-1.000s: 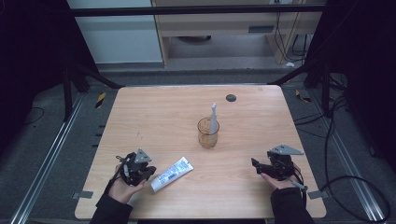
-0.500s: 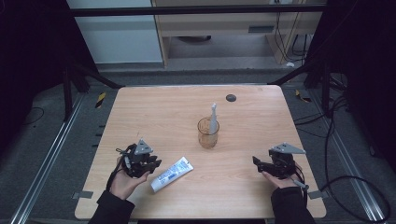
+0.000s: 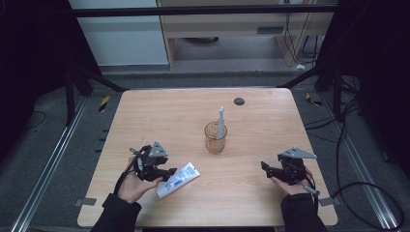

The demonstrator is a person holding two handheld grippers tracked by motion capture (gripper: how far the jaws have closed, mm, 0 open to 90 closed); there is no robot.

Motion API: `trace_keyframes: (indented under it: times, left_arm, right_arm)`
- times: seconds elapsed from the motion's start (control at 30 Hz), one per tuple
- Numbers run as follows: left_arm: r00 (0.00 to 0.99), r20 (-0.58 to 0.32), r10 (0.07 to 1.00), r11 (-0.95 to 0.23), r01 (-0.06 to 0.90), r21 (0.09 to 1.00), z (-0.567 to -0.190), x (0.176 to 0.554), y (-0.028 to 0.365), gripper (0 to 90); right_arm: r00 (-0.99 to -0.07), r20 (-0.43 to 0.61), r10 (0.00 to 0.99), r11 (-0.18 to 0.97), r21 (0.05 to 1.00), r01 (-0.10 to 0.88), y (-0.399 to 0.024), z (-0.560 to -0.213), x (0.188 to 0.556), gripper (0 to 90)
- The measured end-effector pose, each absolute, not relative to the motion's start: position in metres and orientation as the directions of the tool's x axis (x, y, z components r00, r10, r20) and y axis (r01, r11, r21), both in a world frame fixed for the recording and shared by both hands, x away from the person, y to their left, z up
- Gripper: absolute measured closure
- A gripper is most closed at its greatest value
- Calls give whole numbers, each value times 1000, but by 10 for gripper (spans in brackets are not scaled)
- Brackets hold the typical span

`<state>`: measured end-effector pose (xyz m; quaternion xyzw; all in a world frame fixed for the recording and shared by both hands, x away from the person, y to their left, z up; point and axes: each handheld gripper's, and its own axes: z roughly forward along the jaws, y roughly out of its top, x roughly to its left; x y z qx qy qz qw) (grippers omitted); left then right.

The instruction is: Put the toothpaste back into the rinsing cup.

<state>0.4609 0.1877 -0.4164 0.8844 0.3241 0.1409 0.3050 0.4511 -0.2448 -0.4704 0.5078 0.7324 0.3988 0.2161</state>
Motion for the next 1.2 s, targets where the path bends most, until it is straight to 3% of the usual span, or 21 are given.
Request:
trace_keyframes:
  times: [0.3, 1.2]
  left_arm:
    - [784, 65, 618, -676, 487, 553, -423, 467, 163, 407]
    - [839, 42, 542, -800, 501, 331, -454, 480, 140, 355]
  right_arm:
    - [-390, 94, 916, 162, 802, 574, -246, -470, 452, 253]
    - [-397, 77, 915, 186, 790, 584, -242, -472, 455, 246]
